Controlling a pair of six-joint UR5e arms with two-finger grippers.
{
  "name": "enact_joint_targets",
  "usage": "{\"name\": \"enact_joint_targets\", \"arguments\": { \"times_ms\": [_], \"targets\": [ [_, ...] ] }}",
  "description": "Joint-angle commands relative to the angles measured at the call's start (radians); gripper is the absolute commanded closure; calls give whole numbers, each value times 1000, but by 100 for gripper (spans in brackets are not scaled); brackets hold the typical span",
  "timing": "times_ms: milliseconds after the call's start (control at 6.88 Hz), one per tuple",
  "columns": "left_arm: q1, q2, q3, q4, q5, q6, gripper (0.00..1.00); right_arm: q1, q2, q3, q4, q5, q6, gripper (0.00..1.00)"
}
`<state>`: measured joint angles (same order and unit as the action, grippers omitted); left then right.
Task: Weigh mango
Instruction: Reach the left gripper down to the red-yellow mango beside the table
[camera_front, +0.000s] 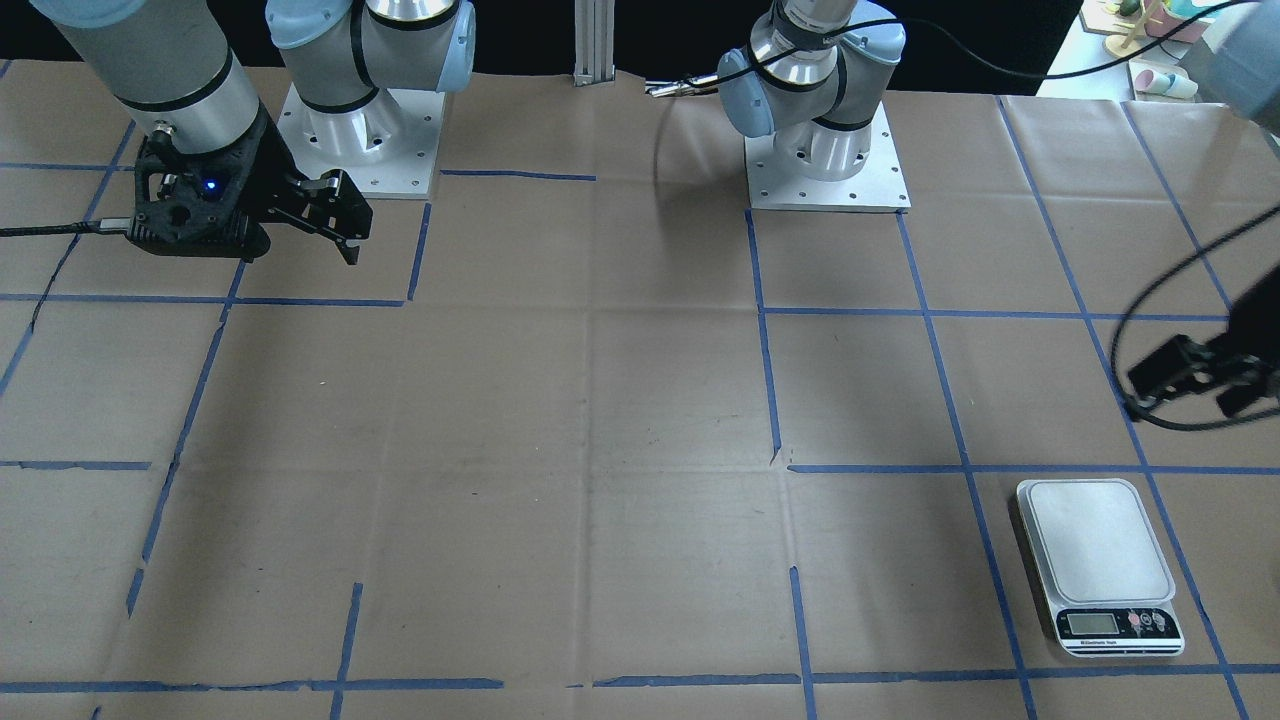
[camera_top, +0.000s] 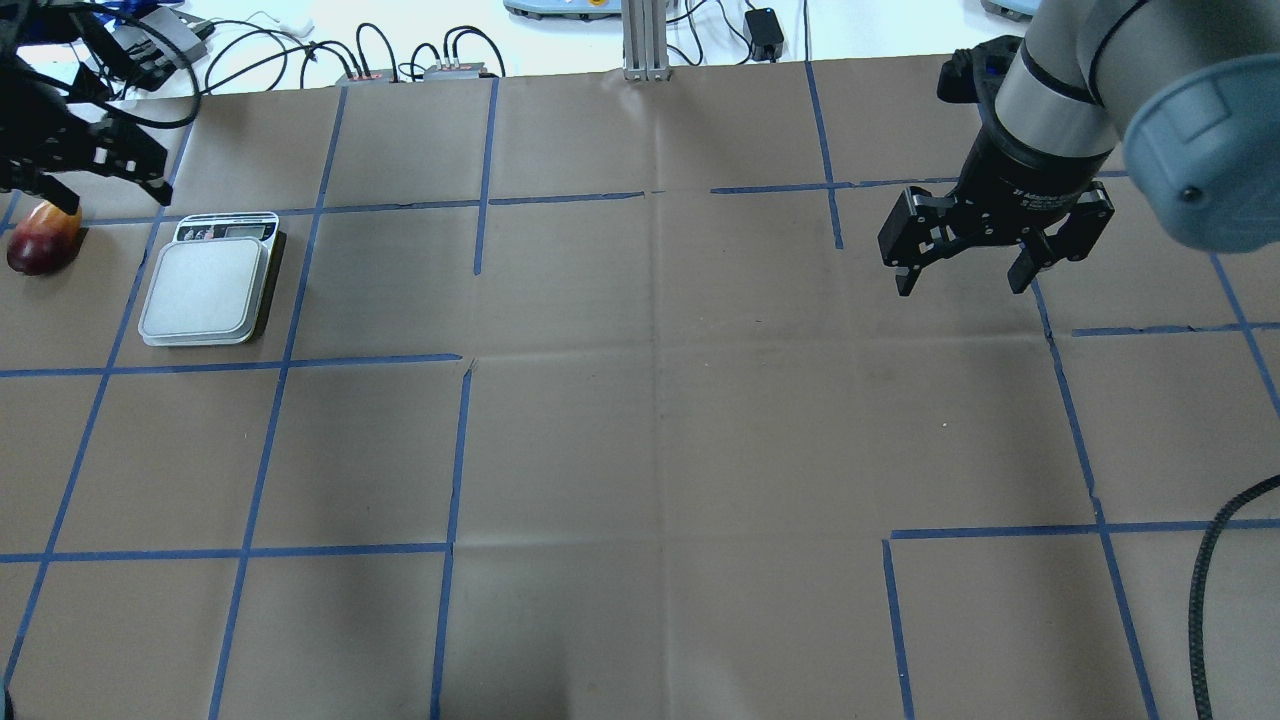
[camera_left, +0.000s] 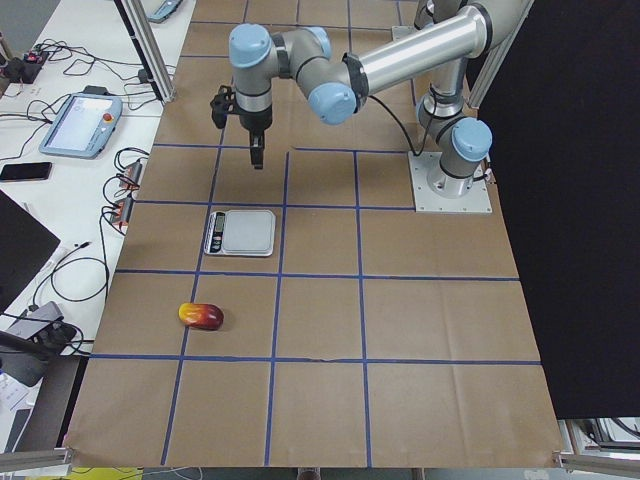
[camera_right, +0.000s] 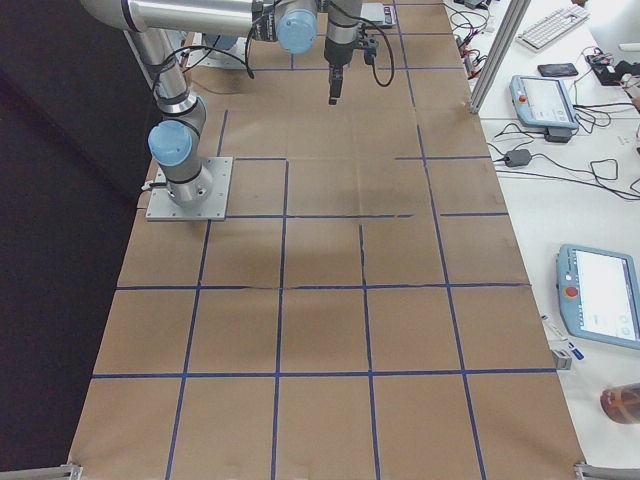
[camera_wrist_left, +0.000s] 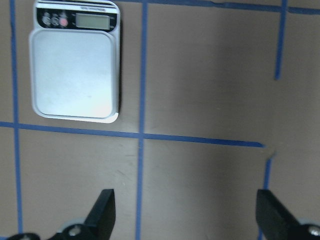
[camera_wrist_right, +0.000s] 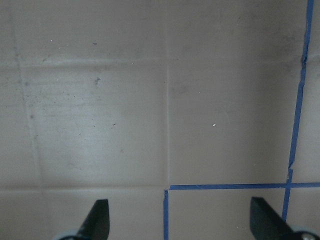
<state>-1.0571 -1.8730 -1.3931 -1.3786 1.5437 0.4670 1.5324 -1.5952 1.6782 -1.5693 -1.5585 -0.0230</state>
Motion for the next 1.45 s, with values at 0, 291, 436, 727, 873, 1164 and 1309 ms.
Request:
{"name": "enact_joint_targets", "arguments": {
  "times_ms": [0, 291, 436, 727, 873, 1164, 1309],
  "targets": [
    [142, -296, 325, 12, -36, 181, 0, 0, 0, 0, 2, 0, 0, 0],
    [180, -545, 629, -14, -34, 211, 0, 0, 0, 0, 0, 0, 0, 0],
    [198, -637, 722, -34, -34, 272, 0, 0, 0, 0, 0, 0, 0, 0],
    [227, -721, 775, -33, -71, 283, 0, 0, 0, 0, 0, 0, 0, 0],
    [232, -741, 775, -28, -73, 285, 0, 0, 0, 0, 0, 0, 0, 0],
    [232, -805, 778, -13, -68, 283, 0, 0, 0, 0, 0, 0, 0, 0],
    [230, -828, 780, 6, -68, 282, 0, 0, 0, 0, 0, 0, 0, 0]
  ]
}}
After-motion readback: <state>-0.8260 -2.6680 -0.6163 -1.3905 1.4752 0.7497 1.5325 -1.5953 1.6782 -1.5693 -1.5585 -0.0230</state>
